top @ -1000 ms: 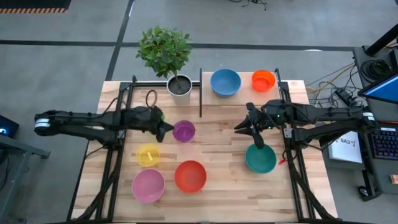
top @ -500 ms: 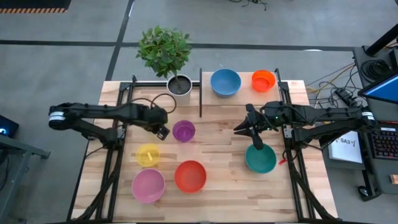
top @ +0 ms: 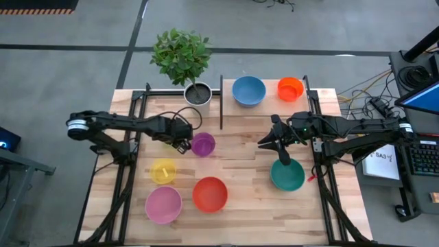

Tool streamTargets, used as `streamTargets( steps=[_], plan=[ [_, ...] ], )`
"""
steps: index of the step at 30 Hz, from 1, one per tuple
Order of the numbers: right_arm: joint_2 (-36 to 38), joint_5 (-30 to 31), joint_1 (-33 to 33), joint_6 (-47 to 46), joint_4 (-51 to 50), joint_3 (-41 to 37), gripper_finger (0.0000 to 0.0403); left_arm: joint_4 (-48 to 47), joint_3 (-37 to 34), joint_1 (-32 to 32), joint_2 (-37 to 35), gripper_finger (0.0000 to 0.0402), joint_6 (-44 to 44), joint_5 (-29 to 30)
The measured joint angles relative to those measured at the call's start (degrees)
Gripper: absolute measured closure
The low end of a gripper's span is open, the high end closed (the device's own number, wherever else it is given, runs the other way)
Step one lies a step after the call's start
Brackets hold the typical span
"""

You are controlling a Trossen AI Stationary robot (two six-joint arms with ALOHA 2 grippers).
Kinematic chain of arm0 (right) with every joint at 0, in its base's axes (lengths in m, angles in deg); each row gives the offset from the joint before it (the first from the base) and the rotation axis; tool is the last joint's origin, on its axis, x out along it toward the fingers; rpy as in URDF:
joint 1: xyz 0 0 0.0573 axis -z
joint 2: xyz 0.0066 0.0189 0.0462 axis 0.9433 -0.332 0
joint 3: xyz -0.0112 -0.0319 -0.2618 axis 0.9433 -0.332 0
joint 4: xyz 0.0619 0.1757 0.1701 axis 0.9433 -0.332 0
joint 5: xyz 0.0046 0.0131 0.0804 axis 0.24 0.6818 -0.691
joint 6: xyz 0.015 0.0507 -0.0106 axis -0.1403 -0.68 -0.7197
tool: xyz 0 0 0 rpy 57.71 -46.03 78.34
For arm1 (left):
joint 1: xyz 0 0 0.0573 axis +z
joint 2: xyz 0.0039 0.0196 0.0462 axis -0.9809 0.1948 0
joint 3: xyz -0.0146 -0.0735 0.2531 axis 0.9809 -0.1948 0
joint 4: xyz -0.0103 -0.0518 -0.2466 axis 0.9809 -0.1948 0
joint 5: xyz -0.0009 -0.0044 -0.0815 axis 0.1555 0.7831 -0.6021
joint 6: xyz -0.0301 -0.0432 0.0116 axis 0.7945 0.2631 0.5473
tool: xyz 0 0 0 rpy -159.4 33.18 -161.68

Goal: Place and stack bowls onto a shelf
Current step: Stack the light green bowl on top of the orange bowl on the shelf

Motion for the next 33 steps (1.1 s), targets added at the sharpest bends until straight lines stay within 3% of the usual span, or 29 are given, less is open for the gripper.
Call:
streamTargets(
  steps=[9, 22, 30, 33],
  plan=[
    [-0.04, 0.00, 0.00, -0.11, -0.01, 0.00, 0.0344, 3.58, -1.10, 0.14, 4.74, 0.0259, -1.88, 1.13],
    [-0.07, 0.00, 0.00, -0.70, -0.08, 0.00, 0.0344, 6.71, -2.26, 0.23, 7.54, 0.0320, -2.14, 2.62],
    [-0.07, 0.00, 0.00, -0.68, -0.10, 0.00, 0.0344, 7.52, -2.71, 0.23, 7.40, 0.0329, -2.89, 2.62],
    [-0.05, 0.00, -0.01, -0.68, -0.12, 0.00, 0.0344, 7.52, -2.71, 0.23, 7.38, 0.0357, -2.99, 2.60]
  ],
)
